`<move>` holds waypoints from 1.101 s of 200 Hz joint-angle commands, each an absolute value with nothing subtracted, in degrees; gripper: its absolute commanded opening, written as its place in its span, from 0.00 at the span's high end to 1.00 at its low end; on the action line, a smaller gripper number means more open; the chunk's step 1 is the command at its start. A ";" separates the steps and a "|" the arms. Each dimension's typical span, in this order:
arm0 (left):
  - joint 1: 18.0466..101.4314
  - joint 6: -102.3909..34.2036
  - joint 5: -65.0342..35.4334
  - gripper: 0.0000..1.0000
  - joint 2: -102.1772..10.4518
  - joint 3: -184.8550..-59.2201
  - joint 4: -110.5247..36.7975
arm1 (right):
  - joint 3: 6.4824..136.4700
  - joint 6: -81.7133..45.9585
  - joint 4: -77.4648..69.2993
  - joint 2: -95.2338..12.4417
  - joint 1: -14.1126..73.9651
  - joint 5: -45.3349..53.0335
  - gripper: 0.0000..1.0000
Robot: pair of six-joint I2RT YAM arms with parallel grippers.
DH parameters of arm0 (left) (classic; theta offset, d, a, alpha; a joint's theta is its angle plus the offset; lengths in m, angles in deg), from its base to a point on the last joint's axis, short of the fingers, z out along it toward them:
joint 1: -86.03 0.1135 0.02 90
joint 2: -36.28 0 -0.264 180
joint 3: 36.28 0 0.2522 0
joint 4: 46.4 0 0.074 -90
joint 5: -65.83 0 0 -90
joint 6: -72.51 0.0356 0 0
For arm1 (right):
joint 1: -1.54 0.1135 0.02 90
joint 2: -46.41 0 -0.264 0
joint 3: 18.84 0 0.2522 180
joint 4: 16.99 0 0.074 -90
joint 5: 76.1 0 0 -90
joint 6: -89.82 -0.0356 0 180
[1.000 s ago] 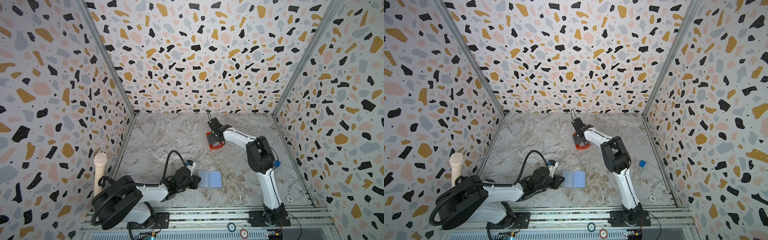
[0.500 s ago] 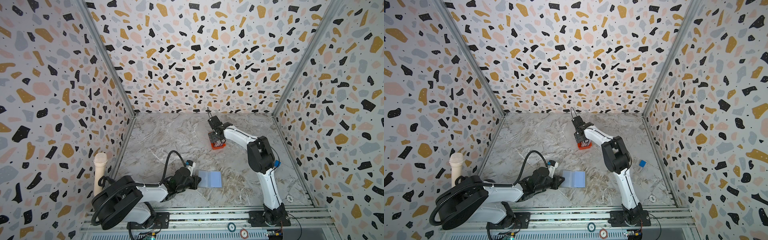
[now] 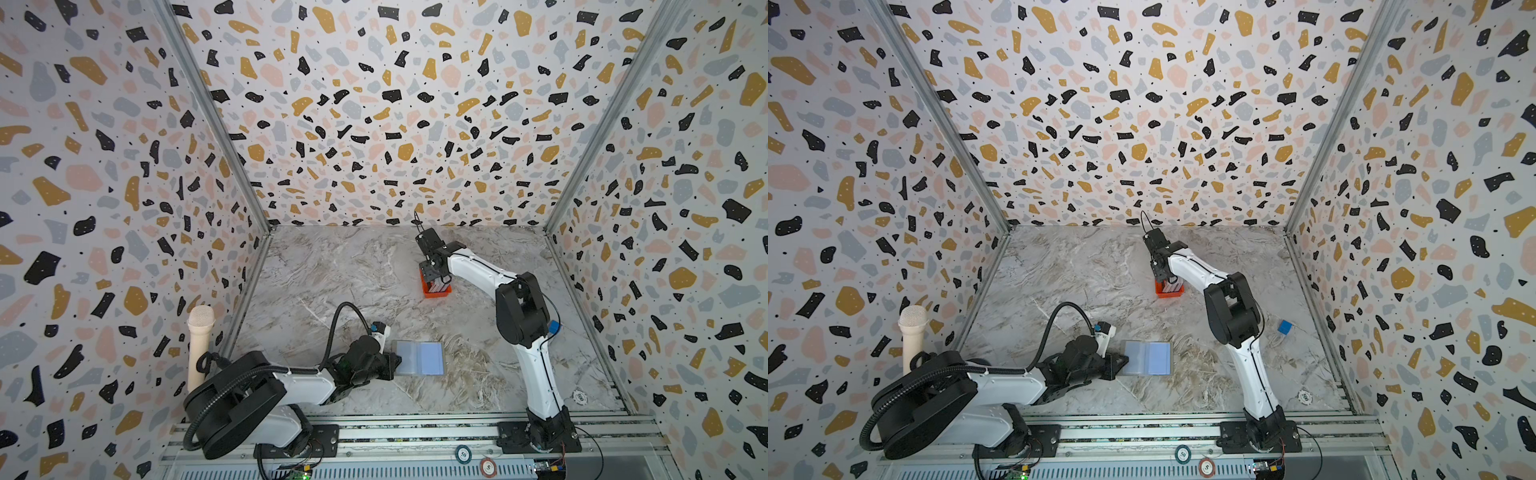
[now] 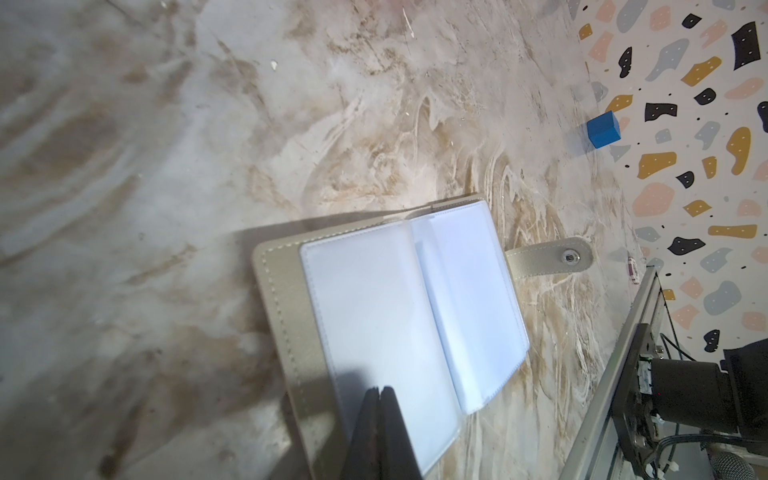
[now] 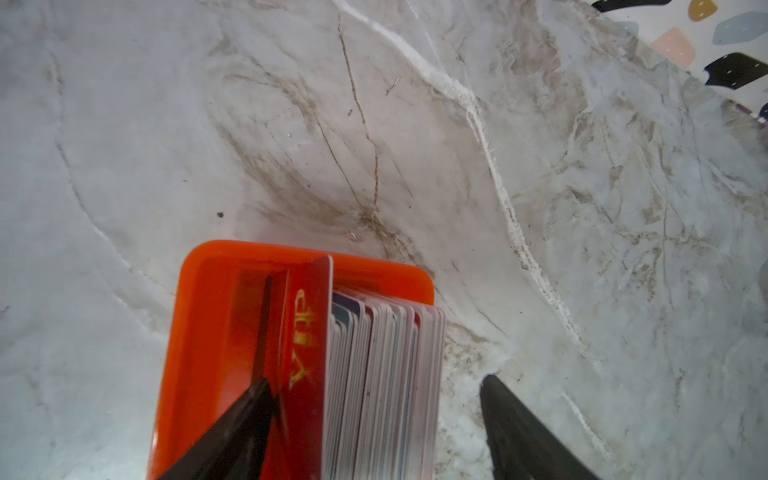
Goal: Put the credit cards into the card holder
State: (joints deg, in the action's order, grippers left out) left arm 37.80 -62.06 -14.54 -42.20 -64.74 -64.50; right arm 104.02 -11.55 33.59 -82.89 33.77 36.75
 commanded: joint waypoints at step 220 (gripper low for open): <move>37.68 -61.73 -14.42 1.00 -42.07 -64.19 -65.91 | 109.62 -10.28 37.72 -85.06 34.73 37.48 0.82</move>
State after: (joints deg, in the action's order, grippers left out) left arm 37.80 -62.04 -14.57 -42.20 -64.65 -64.48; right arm 107.80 -10.11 35.40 -85.34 34.62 37.21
